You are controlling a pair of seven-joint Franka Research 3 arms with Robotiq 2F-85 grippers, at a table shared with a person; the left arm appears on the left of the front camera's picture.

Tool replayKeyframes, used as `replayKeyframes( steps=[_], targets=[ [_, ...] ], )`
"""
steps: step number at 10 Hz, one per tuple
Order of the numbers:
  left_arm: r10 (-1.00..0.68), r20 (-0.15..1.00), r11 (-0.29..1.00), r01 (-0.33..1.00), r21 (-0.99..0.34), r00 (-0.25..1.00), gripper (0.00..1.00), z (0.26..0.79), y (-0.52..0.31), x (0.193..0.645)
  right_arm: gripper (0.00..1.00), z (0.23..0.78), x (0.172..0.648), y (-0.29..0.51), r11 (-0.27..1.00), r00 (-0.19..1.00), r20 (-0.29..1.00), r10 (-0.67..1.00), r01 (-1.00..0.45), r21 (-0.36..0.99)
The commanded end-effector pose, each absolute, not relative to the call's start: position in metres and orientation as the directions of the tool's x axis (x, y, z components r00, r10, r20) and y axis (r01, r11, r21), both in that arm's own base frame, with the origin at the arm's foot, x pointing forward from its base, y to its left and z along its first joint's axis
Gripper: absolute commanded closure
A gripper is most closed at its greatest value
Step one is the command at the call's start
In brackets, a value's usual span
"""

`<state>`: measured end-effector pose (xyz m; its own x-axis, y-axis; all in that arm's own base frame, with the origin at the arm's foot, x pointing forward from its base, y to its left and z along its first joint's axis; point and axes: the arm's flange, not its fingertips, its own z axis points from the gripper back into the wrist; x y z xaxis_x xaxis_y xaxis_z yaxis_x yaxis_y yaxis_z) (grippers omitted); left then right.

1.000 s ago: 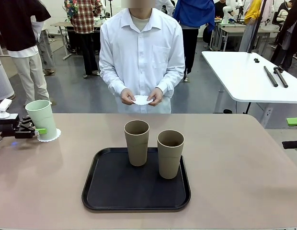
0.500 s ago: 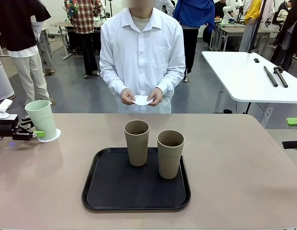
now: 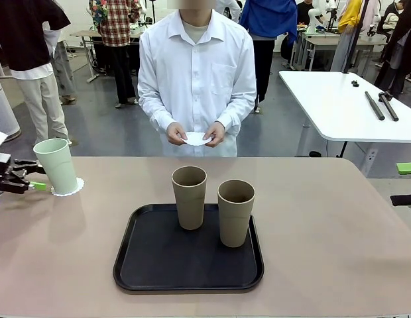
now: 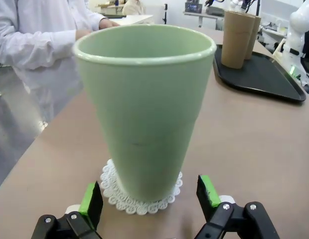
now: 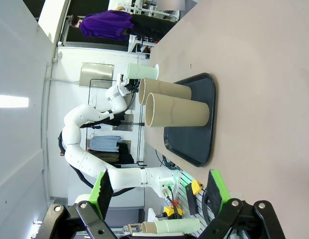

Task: Place coasters on the table and set cups on them.
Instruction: Pick up one Reusable plastic cup and place it on a coaster set by the human.

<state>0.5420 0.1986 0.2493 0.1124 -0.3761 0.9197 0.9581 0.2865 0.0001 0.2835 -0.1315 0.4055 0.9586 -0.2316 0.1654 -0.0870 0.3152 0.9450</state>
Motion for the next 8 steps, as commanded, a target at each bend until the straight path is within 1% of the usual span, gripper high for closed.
replayKeyframes(
  steps=[1,2,3,4,5,6,7,8],
  targets=[
    [-0.414,0.899,0.328,0.945,-0.001,0.145,0.0,0.265,0.208,0.537,0.0,0.406,0.285,-0.132,0.302,0.958,0.165,-0.236,-0.089,0.949],
    [-0.461,0.871,0.347,0.938,0.002,0.169,0.0,0.275,0.212,0.532,0.0,0.406,0.285,-0.132,0.302,0.958,0.165,-0.236,-0.089,0.949],
    [-0.506,0.828,0.393,0.919,-0.028,0.242,0.0,0.291,0.213,0.523,0.0,0.406,0.285,-0.132,0.302,0.958,0.165,-0.236,-0.089,0.949],
    [-0.563,0.746,0.485,0.873,-0.05,0.356,0.0,0.314,0.209,0.511,0.0,0.406,0.285,-0.132,0.302,0.958,0.165,-0.236,-0.089,0.949],
    [-0.582,0.628,0.614,0.785,-0.079,0.518,0.0,0.344,0.198,0.49,0.0,0.406,0.285,-0.132,0.302,0.958,0.165,-0.236,-0.089,0.949],
    [-0.595,0.554,0.663,0.745,-0.071,0.582,0.0,0.369,0.189,0.474,0.0,0.406,0.285,-0.132,0.302,0.958,0.165,-0.236,-0.089,0.949],
    [-0.611,0.522,0.679,0.733,-0.042,0.595,0.0,0.387,0.182,0.465,0.0,0.406,0.285,-0.132,0.302,0.958,0.165,-0.236,-0.089,0.949],
    [-0.619,0.501,0.681,0.731,-0.042,0.605,0.0,0.403,0.174,0.455,0.0,0.406,0.285,-0.132,0.302,0.958,0.165,-0.236,-0.089,0.949]
  ],
)
